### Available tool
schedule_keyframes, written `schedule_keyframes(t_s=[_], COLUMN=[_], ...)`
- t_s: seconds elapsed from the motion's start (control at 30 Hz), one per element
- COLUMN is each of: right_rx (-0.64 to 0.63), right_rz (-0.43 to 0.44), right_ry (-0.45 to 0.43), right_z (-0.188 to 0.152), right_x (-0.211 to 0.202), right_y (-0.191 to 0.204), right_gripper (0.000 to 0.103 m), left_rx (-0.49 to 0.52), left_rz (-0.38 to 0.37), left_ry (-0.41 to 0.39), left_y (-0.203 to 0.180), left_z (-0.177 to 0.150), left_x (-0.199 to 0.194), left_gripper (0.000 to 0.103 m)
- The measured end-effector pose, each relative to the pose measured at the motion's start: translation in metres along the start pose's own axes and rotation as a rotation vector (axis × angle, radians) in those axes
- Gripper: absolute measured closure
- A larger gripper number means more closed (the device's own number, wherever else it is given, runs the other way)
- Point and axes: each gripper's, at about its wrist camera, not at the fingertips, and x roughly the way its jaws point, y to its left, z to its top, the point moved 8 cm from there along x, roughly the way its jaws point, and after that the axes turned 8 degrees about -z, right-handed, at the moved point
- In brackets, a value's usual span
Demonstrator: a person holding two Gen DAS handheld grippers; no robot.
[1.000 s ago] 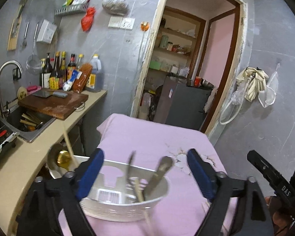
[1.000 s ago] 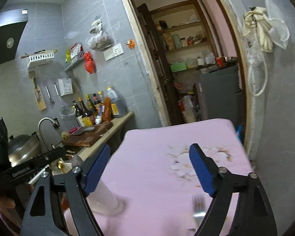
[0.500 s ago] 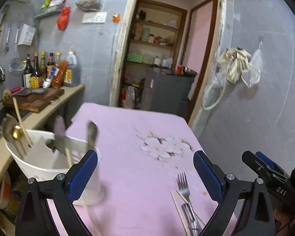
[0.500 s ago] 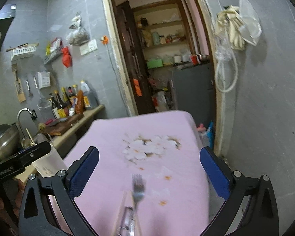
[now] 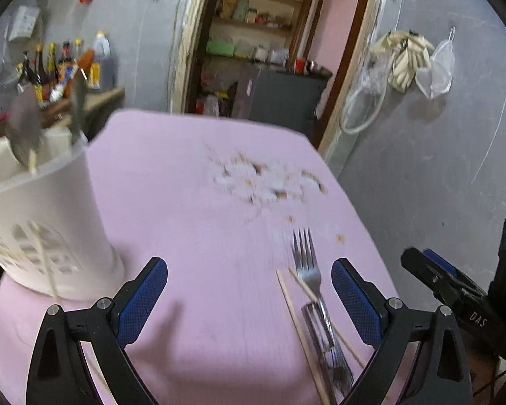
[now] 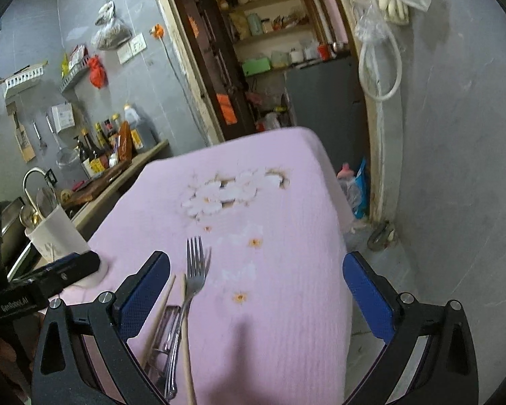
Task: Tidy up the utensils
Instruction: 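Move both tools back over the fork and remaining chopsticks, then grasp a chopstick with the left tool while the right tool grasps the silver fork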
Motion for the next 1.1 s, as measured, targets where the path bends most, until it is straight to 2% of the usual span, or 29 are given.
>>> schedule_keyframes(t_s=[0.03, 0.07, 0.13, 0.2, 0.23, 0.3, 0.37, 0.47, 0.6, 0.67, 0.83, 0.93, 1.1], right_rx=[-0.002, -0.002, -0.005, -0.007, -0.002, 0.001, -0.003, -0.019, -0.048, -0.057, -0.06, -0.062, -0.095], right_rz=[0.0, 0.005, 0.011, 0.022, 0.032, 0.047, 0.069, 0.097, 0.127, 0.136, 0.147, 0.154, 0.182], right_ry=[0.012, 0.021, 0.044, 0.07, 0.083, 0.093, 0.108, 0.131, 0.158, 0.168, 0.177, 0.188, 0.227], right_z=[-0.003, -0.006, -0.012, -0.016, -0.018, -0.019, -0.021, -0.024, -0.028, -0.029, -0.029, -0.029, -0.031], right_x=[0.005, 0.008, 0.016, 0.023, 0.026, 0.029, 0.033, 0.037, 0.042, 0.042, 0.044, 0.046, 0.052], right_y=[0.0, 0.0, 0.001, 0.002, 0.003, 0.004, 0.007, 0.015, 0.026, 0.028, 0.03, 0.03, 0.039], right_gripper=[0.002, 0.003, 0.009, 0.023, 0.027, 0.043, 0.048, 0.055, 0.063, 0.064, 0.064, 0.064, 0.064], left_rx=[-0.002, 0.0, 0.01, 0.01, 0.008, 0.006, 0.009, 0.014, 0.023, 0.028, 0.062, 0.065, 0.033], left_rz=[-0.015, -0.022, -0.045, -0.067, -0.079, -0.097, -0.122, -0.149, -0.173, -0.172, -0.151, -0.113, -0.123], left_ry=[0.026, 0.036, 0.067, 0.096, 0.113, 0.144, 0.176, 0.228, 0.289, 0.324, 0.347, 0.351, 0.364], left_y=[0.0, -0.003, -0.005, -0.007, -0.008, -0.009, -0.012, -0.016, -0.021, -0.023, -0.027, -0.024, -0.02], left_z=[-0.005, -0.008, -0.012, -0.016, -0.018, -0.021, -0.025, -0.031, -0.037, -0.041, -0.04, -0.038, -0.036], left_x=[0.005, 0.008, 0.014, 0.02, 0.023, 0.029, 0.035, 0.044, 0.054, 0.06, 0.065, 0.067, 0.068], left_gripper=[0.008, 0.014, 0.022, 0.031, 0.037, 0.045, 0.06, 0.069, 0.073, 0.076, 0.079, 0.093, 0.095])
